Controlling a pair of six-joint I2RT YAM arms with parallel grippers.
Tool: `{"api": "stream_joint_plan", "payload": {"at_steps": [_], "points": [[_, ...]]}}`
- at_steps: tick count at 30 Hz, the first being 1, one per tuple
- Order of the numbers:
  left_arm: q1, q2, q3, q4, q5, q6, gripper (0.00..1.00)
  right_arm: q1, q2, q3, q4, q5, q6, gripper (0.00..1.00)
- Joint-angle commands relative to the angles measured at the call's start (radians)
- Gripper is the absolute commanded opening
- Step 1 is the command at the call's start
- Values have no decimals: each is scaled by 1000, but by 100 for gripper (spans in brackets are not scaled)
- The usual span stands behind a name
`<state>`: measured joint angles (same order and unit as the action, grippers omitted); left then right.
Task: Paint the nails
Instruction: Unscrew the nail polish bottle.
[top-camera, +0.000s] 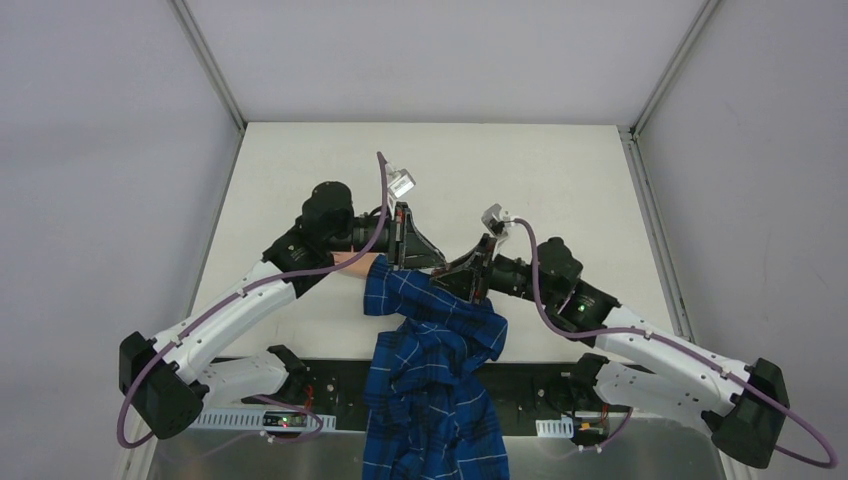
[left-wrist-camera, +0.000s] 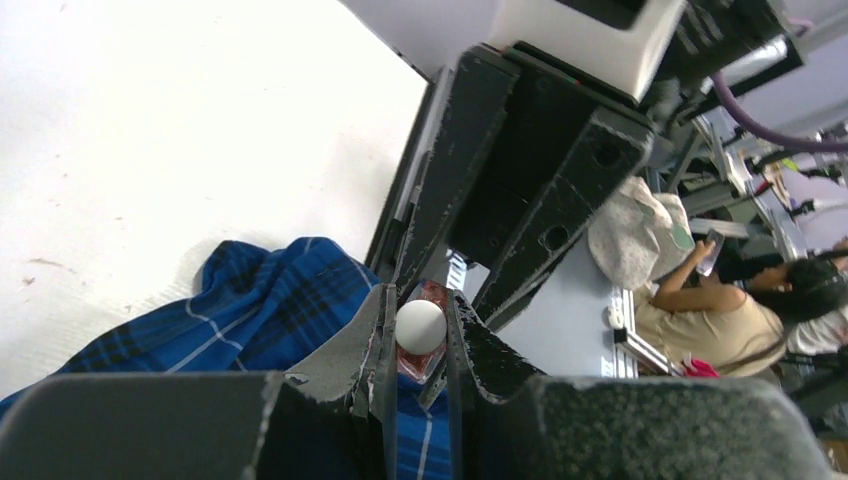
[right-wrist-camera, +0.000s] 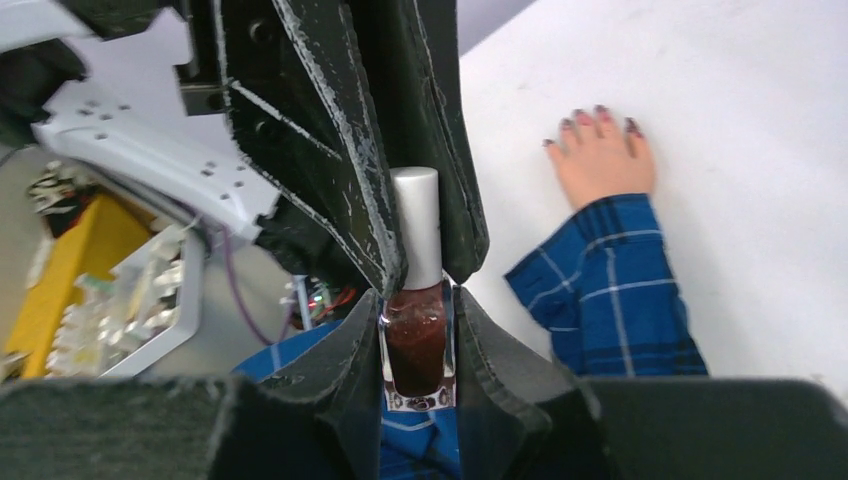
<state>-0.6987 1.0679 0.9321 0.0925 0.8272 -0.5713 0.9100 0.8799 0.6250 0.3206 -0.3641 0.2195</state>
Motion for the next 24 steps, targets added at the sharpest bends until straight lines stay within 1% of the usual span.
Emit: {"api": "stream_joint_plan", "payload": {"at_steps": [1,6,11,14,16,20,24], "points": [[-21,7,-7,37,-26,-22,0,27,55,58,-41,446,-75,0],[-13,10,-4,-34,-121,-14,0,69,120,87,-25,671,-129,0],[12,25,-14,-62,-194,-51,0,108,224,142,19,865,-195,0],[17,26,-21,-82,-237,-57,0,126,297,196,48,951,-212,0],[22,28,-22,-88,-263,-60,0,139,355,234,62,1009,-254,0],[31,30,-20,-144,-306,-62,0,159,478,312,98,1109,-305,0],[36,32,-11,-187,-352,-47,0,175,576,377,112,1142,-312,0]]}}
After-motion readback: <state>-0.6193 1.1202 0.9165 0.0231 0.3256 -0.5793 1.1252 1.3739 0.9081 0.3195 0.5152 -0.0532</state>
